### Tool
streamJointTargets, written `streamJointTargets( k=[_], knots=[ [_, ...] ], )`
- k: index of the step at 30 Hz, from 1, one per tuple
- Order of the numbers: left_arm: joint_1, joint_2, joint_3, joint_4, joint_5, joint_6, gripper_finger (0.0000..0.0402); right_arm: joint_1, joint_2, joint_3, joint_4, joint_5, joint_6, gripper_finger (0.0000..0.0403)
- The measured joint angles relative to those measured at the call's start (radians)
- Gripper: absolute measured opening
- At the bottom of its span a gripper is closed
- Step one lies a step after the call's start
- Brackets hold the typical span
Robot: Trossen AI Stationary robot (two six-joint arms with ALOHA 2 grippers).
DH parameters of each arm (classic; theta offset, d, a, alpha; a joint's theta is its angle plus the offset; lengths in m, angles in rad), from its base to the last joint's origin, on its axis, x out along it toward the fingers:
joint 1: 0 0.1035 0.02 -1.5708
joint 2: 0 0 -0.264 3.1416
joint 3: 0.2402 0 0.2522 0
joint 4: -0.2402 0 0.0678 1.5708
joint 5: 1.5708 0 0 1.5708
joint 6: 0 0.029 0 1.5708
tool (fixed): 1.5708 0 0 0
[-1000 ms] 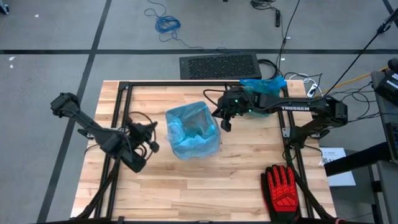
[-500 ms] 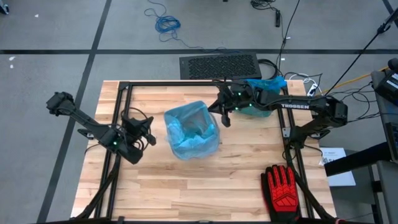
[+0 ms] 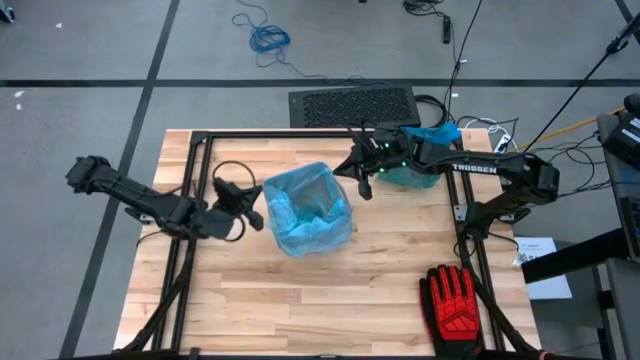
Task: Place trash/remove bag and relplace
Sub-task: Insert the blue trash bag into the black trash bin
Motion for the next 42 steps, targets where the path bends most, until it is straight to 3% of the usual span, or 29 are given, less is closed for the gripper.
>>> streamJointTargets(
  k=[12, 21, 26, 30, 35, 38, 42],
  knots=[
    [0.140, 0.073, -0.001, 0.087, 0.157, 0.046, 0.0000, 0.011, 0.097, 0.000, 0.009, -0.052, 0.016, 0.0000],
    [0.179, 0.194, -0.152, 0.469, 0.251, 0.046, 0.0000, 0.020, 0.106, -0.065, 0.002, -0.052, 0.055, 0.0000],
    [0.181, 0.197, -0.168, 0.502, 0.251, 0.053, 0.0000, 0.018, 0.081, -0.170, 0.026, -0.048, 0.127, 0.0000],
    [0.195, 0.197, -0.168, 0.509, 0.257, 0.074, 0.0000, 0.044, 0.029, -0.229, 0.051, 0.010, 0.164, 0.0000],
    [0.228, 0.197, -0.168, 0.518, 0.308, 0.099, 0.0000, 0.071, -0.105, -0.229, -0.004, 0.179, 0.132, 0.0000],
    [0.247, 0.197, -0.168, 0.528, 0.328, 0.106, 0.0000, 0.088, -0.218, -0.229, -0.059, 0.193, 0.148, 0.0000],
    [0.267, 0.197, -0.168, 0.533, 0.357, 0.107, 0.0000, 0.194, -0.350, -0.247, -0.132, 0.258, 0.206, 0.0000]
  ],
)
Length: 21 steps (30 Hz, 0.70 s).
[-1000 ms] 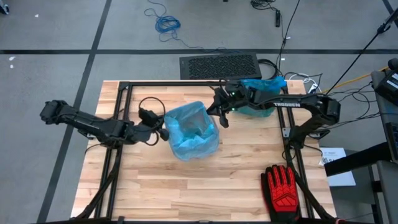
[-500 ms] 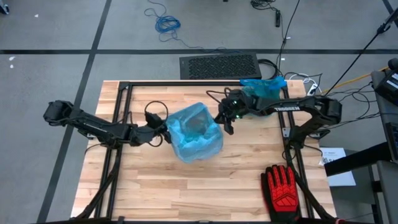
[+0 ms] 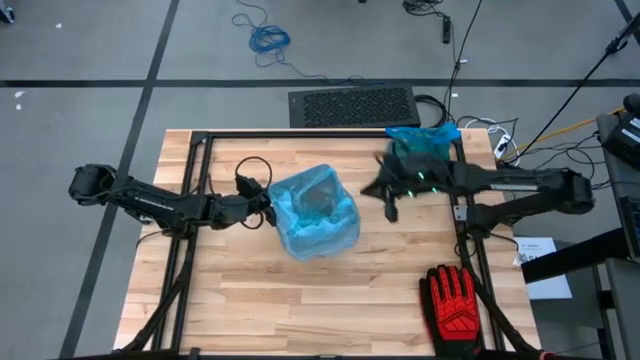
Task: Place trash/remove bag and relplace
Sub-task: Insert the blue trash bag into the black trash bin
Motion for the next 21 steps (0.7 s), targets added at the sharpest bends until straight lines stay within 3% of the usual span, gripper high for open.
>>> streamJointTargets(
  k=[5, 9, 12, 21],
  knots=[
    [0.018, 0.000, 0.000, -0.001, 0.027, 0.000, 0.0000, 0.248, -0.093, -0.147, 0.103, 0.225, 0.092, 0.0000],
    [0.031, 0.000, 0.000, -0.001, 0.050, 0.000, 0.0000, 0.429, -0.096, -0.258, 0.361, 0.432, 0.083, 0.0000],
    [0.038, 0.000, 0.000, 0.000, 0.063, 0.000, 0.0000, 0.498, -0.054, -0.279, 0.497, 0.547, 0.015, 0.0000],
    [0.050, 0.020, 0.001, 0.030, 0.081, -0.001, 0.0000, 0.507, 0.164, -0.280, 0.592, 0.583, -0.011, 0.0000]
  ],
)
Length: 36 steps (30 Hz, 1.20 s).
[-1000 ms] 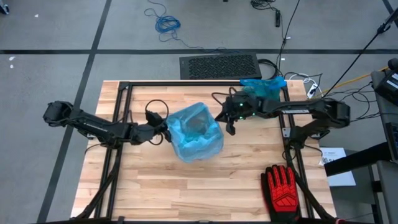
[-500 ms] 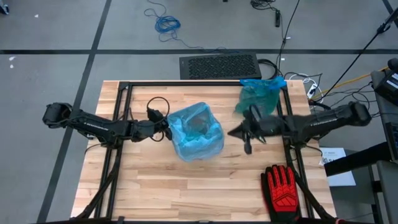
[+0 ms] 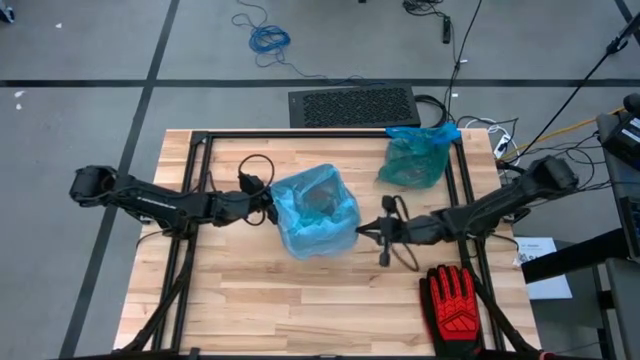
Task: Place trash/remove bag and relplace
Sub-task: Insert the blue trash bag into the black trash bin
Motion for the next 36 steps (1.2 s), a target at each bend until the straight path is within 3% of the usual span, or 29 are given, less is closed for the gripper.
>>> streamJointTargets(
  k=[5, 9, 13, 16, 23, 36],
  knots=[
    [0.000, 0.066, 0.000, 0.052, 0.001, -0.003, 0.0000, -0.002, 0.092, 0.000, 0.009, -0.001, 0.076, 0.0000],
    [0.000, 0.126, 0.000, 0.112, 0.010, -0.003, 0.0000, 0.011, 0.093, -0.002, -0.005, -0.001, 0.099, 0.0000],
    [0.000, 0.166, 0.000, 0.136, 0.022, -0.010, 0.0000, 0.042, 0.013, 0.001, 0.035, -0.016, 0.071, 0.0000],
    [0.000, 0.189, 0.000, 0.162, 0.024, -0.010, 0.0000, 0.060, -0.025, 0.024, 0.038, -0.087, 0.046, 0.0000],
    [0.000, 0.227, 0.000, 0.245, 0.024, -0.011, 0.0000, 0.075, 0.071, 0.164, 0.038, -0.104, -0.055, 0.0000],
    [0.001, 0.291, 0.001, 0.312, 0.005, -0.010, 0.0000, 0.077, 0.403, 0.470, -0.177, 0.223, -0.152, 0.0000]
  ],
)
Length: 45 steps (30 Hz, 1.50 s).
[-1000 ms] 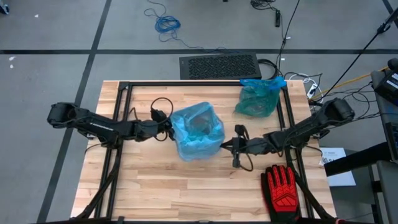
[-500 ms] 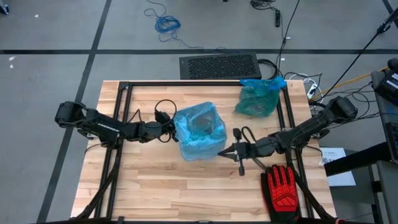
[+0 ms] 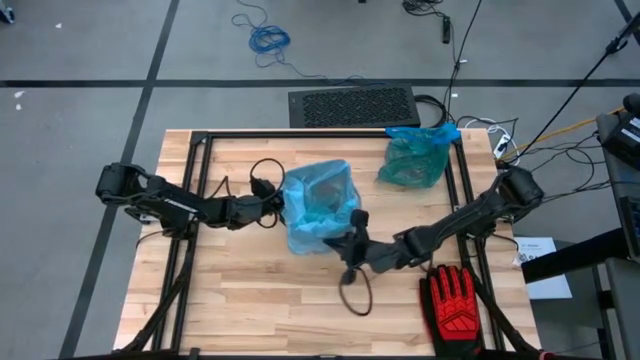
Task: Place trash/remove bag and relplace
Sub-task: Insert the blue trash bag into the black trash bin
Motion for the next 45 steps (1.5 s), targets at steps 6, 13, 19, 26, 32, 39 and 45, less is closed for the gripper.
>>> streamJointTargets(
  k=[6, 13, 19, 26, 32, 39, 45],
  knots=[
    [-0.001, -0.046, -0.001, -0.029, -0.015, 0.069, 0.0000, -0.001, 0.063, 0.036, -0.075, 0.042, 0.042, 0.0000],
    [-0.028, -0.190, -0.001, -0.203, -0.017, 0.083, 0.0000, -0.001, 0.054, 0.031, -0.122, 0.044, 0.069, 0.0000],
    [-0.051, -0.307, 0.002, -0.402, 0.003, 0.078, 0.0000, -0.003, 0.055, 0.025, -0.141, -0.024, 0.111, 0.0000],
    [-0.071, -0.362, 0.002, -0.571, 0.006, 0.055, 0.0000, -0.003, 0.055, 0.026, -0.137, -0.048, 0.104, 0.0000],
    [-0.095, -0.390, 0.002, -0.618, 0.001, 0.053, 0.0000, -0.003, 0.017, 0.024, -0.132, -0.094, 0.107, 0.0000],
    [-0.122, -0.432, 0.002, -0.616, 0.002, 0.060, 0.0000, -0.003, -0.055, 0.024, -0.111, -0.171, 0.106, 0.0000],
    [-0.171, -0.456, 0.020, -0.710, 0.030, 0.051, 0.0000, -0.003, -0.126, 0.025, -0.099, -0.285, 0.103, 0.0000]
  ],
)
